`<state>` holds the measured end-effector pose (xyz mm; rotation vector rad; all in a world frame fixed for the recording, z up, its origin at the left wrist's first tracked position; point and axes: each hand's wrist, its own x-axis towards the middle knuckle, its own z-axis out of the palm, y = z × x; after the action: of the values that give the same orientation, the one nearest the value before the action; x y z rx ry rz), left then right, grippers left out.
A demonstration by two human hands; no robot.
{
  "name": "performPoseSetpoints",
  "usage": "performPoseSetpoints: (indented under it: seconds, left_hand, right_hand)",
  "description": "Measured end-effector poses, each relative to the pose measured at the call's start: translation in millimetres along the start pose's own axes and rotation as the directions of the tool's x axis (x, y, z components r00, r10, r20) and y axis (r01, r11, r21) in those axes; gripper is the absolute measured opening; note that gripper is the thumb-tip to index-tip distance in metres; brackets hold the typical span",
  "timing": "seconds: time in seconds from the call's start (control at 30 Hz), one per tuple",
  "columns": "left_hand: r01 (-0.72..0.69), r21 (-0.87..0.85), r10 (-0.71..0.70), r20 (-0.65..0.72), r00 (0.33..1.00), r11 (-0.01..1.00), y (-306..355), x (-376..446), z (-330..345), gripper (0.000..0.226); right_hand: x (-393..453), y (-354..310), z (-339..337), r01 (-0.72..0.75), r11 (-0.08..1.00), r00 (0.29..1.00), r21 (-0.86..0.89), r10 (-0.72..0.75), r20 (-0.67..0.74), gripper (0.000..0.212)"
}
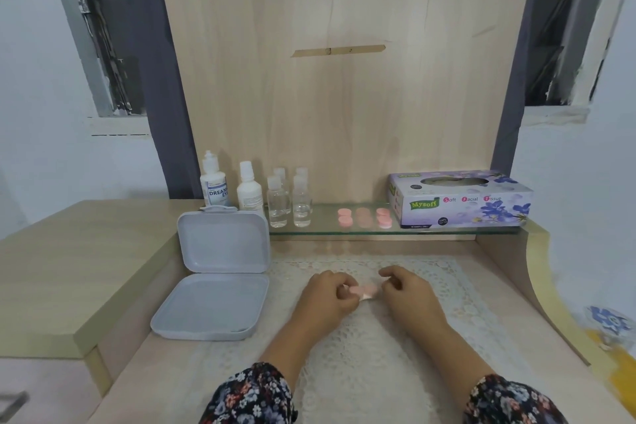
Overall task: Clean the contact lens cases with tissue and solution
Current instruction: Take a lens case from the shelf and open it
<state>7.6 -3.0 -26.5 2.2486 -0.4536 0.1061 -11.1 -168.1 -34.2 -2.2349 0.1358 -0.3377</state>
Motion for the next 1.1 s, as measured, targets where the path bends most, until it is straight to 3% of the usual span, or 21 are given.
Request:
performPoseSetpoints:
  seconds: [0.1, 0.2, 0.33, 0.43, 0.63, 1.1]
  left_hand:
    - [-0.022, 0.028, 0.021, 0.031, 0.999, 0.999, -5.5, 8.5, -2.6, 0.025]
    - [-0.053, 0.036, 0.051, 0.051, 0.997, 0.998, -11.0, 11.8, -5.1, 0.028]
    - [-0.027, -0.016, 0.028, 0.05, 0.998, 1.0, -20.7, 14.3, -2.2, 0.036]
    - [-0.018, -0.064, 0.022, 0.067, 0.998, 0.998, -25.2, 18.1, -1.7, 0.042]
    - [-0.086, 0.066, 0.078, 0.116, 0.99, 0.994, -25.7, 22.9, 1.3, 0.028]
    - [-0.063, 0.105, 0.058, 0.047, 0.997, 0.992, -19.0, 19.3, 3.7, 0.021]
  right_hand:
    - [10.1, -6.0, -8.3, -0.08, 0.997, 0.986, 0.007, 0.078, 0.145, 0.032]
    - [13.2, -7.3, -9.9, -0.026, 0.997, 0.965, -0.067, 0.042, 0.259, 0.028]
    - [10.5, -1.8, -6.7, 0.104, 0.975, 0.972, -0.196, -0.058, 0.227, 0.028]
    - [11.6, -1.2, -5.8, 0.11, 0.984, 0.973, -0.143, -0.077, 0.219, 0.022]
    - [13.7, -2.0, -5.7, 0.128, 0.984, 0.967, -0.127, -0.096, 0.236, 0.011]
    - [8.9, -5.2, -8.2, 0.009, 0.998, 0.967, 0.066, -0.025, 0.252, 0.014]
